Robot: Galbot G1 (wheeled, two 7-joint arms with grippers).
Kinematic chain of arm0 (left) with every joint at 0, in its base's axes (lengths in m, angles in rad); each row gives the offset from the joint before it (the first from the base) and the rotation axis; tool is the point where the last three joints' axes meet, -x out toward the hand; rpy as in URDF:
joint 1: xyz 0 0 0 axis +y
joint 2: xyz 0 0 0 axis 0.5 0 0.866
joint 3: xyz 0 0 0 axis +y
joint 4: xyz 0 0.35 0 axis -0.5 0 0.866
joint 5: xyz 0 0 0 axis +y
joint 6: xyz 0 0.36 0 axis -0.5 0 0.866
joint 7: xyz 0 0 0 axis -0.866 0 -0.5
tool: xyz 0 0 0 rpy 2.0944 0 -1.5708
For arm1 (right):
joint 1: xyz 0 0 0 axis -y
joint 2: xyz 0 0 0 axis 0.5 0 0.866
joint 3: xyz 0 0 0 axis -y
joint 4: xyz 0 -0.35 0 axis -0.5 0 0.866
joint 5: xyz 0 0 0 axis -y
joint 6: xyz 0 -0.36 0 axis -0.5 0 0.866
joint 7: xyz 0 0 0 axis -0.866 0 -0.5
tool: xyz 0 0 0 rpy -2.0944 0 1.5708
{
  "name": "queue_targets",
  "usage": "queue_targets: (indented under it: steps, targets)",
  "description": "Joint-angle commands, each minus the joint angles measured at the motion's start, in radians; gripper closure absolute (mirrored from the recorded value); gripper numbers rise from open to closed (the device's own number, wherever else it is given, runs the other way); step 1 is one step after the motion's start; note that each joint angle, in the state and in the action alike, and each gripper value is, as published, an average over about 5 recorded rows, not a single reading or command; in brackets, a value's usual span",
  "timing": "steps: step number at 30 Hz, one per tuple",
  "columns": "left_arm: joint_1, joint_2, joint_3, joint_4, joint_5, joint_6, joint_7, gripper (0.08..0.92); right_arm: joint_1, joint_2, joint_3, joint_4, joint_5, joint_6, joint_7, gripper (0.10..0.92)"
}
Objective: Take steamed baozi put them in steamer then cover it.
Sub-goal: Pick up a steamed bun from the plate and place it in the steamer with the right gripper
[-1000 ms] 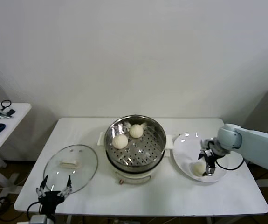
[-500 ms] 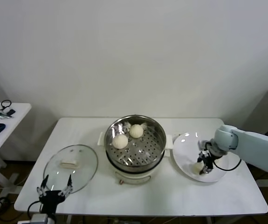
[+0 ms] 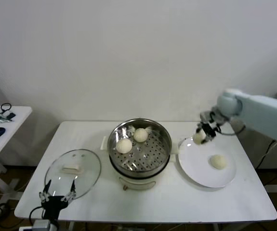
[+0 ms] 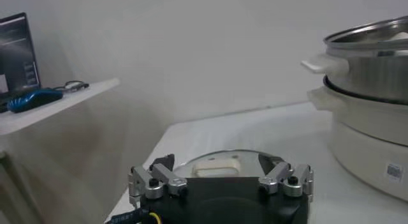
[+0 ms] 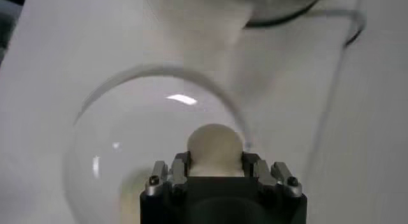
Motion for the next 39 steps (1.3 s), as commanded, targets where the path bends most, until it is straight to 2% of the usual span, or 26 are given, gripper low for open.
queue_targets:
  steps: [1, 6, 10, 23, 39]
  targets:
    - [0.0, 0.001, 0.0, 0.002, 0.001, 0.003, 0.0, 0.177, 0.313, 0.208, -0.023, 0.106, 0.004, 0.262, -0.043, 0.475]
    - [0.0, -0.001, -0.003, -0.001, 0.004, 0.007, 0.0, 0.177, 0.271, 0.292, -0.012, 0.316, -0.04, 0.32, 0.001, 0.481]
    - [0.004, 0.0, -0.01, -0.005, 0.004, 0.01, 0.0, 0.177, 0.183, 0.336, -0.006, 0.388, -0.114, 0.368, 0.029, 0.482]
    - [0.006, -0.004, -0.019, -0.008, 0.011, 0.013, -0.001, 0.177, -0.049, 0.376, -0.029, 0.315, -0.311, 0.391, 0.067, 0.475]
    - [0.014, -0.003, -0.018, -0.003, 0.01, 0.006, -0.005, 0.177, -0.086, 0.378, -0.044, 0.279, -0.353, 0.379, 0.072, 0.447]
